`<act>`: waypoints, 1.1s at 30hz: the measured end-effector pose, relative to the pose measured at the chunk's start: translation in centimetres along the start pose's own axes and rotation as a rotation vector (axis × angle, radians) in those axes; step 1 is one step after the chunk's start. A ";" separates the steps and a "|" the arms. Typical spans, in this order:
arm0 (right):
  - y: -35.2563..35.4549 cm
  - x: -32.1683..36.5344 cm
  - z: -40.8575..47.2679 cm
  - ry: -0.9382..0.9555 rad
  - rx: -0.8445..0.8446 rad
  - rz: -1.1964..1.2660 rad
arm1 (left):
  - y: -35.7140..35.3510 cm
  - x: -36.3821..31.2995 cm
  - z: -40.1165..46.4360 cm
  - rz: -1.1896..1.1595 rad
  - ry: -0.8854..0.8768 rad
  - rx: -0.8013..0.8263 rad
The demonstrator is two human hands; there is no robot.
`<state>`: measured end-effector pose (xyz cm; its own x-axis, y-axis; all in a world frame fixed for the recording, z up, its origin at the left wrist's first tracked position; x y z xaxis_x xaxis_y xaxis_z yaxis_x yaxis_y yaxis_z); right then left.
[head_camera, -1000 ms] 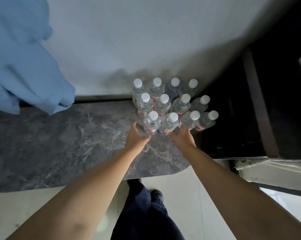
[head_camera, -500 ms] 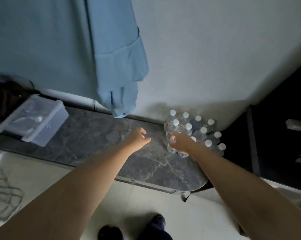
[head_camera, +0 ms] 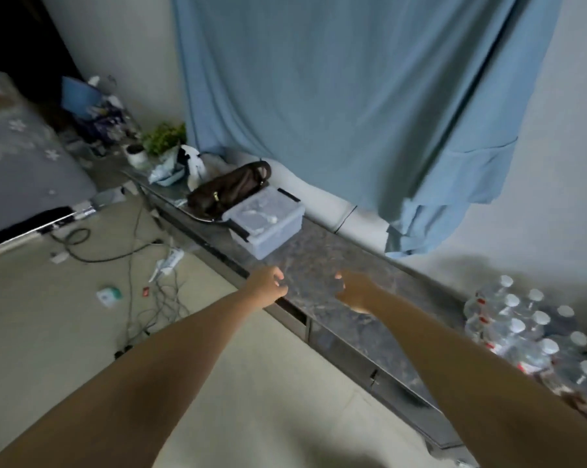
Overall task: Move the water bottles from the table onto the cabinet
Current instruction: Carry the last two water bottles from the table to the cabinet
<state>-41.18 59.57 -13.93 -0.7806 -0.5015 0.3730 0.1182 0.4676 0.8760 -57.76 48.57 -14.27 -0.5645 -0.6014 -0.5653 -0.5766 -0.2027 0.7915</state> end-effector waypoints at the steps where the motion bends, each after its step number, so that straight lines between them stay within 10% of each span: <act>1: -1.0 2.8 0.1 0.030 0.017 0.001 | 1.8 2.6 -0.7 0.004 0.036 -0.023; 9: -9.1 24.1 -1.0 0.312 0.145 -0.044 | 15.0 23.3 -8.6 -0.022 0.344 -0.213; 33: -25.7 74.0 6.1 1.056 0.470 -0.371 | 38.6 58.1 -18.5 -0.223 0.954 -0.746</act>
<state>-105.78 14.86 -10.74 0.1912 -0.9048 0.3805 -0.4118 0.2780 0.8678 -101.87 -8.51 -12.26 0.3412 -0.7575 -0.5566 0.0497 -0.5767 0.8154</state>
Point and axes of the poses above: each hand's wrist, its own z-axis towards the middle knuckle, its own y-axis out of the back of the hand, x = y × z, the point moved 5 cm from there along z, towards the middle knuckle, and after that the axes turned 9 degrees about -x, right-handed, at the moved point
